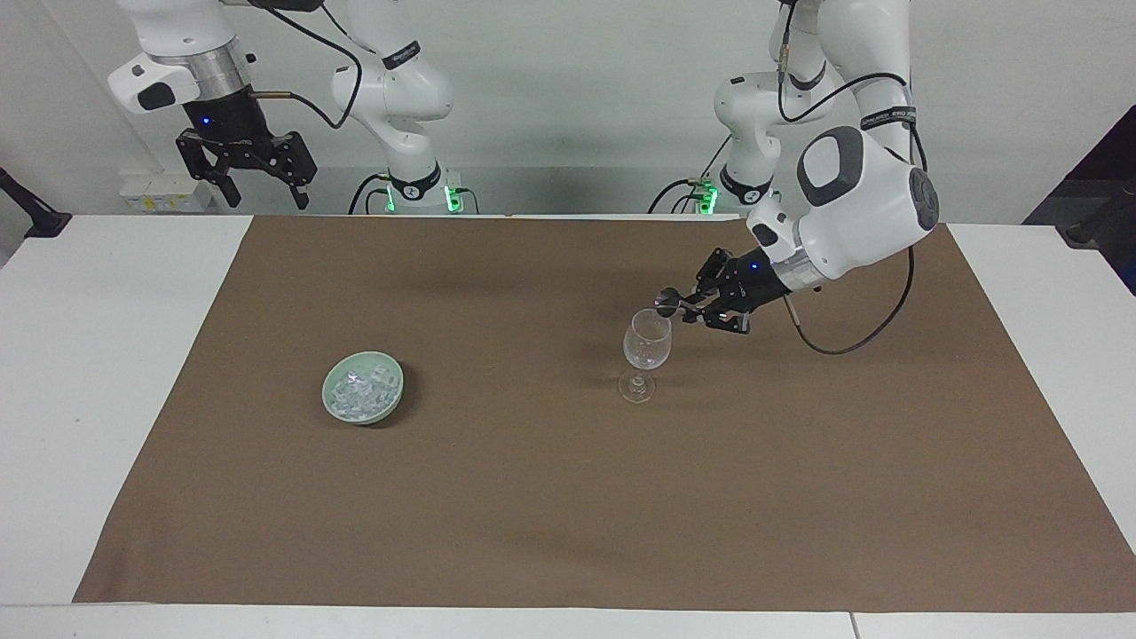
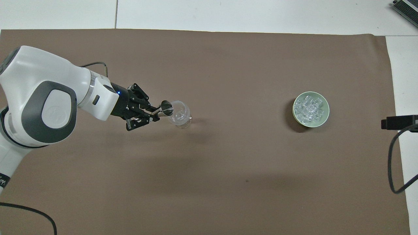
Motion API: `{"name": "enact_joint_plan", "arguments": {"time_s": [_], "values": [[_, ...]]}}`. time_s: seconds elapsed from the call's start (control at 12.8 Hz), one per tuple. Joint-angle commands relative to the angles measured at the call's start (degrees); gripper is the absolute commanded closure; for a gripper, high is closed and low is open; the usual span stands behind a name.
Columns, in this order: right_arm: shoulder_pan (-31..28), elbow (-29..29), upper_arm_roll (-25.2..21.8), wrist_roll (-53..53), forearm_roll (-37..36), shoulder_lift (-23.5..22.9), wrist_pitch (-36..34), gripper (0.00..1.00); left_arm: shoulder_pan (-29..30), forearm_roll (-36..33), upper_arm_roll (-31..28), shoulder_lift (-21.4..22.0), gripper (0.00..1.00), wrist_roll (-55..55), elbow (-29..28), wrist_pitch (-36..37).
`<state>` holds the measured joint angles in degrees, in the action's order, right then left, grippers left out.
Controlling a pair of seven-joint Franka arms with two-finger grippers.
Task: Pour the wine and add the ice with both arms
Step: 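Tilt the metal cup with the left gripper into the clear glass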
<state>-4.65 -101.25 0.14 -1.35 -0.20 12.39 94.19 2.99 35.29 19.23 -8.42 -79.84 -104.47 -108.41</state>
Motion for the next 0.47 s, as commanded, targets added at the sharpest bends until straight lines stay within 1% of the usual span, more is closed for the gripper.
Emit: {"name": "enact_joint_plan", "arguments": {"time_s": [0.0,0.39], "values": [[-0.4,0.2,0.2,0.8,1.5,0.3,-0.5,0.0,-1.5,-2.0,-1.1,1.2,0.98,2.6,-0.5,-1.0],[-0.4,0.2,0.2,0.8,1.5,0.3,-0.5,0.0,-3.0,-4.5,-1.2,1.7,0.99,8.2,-0.5,-0.9]]}}
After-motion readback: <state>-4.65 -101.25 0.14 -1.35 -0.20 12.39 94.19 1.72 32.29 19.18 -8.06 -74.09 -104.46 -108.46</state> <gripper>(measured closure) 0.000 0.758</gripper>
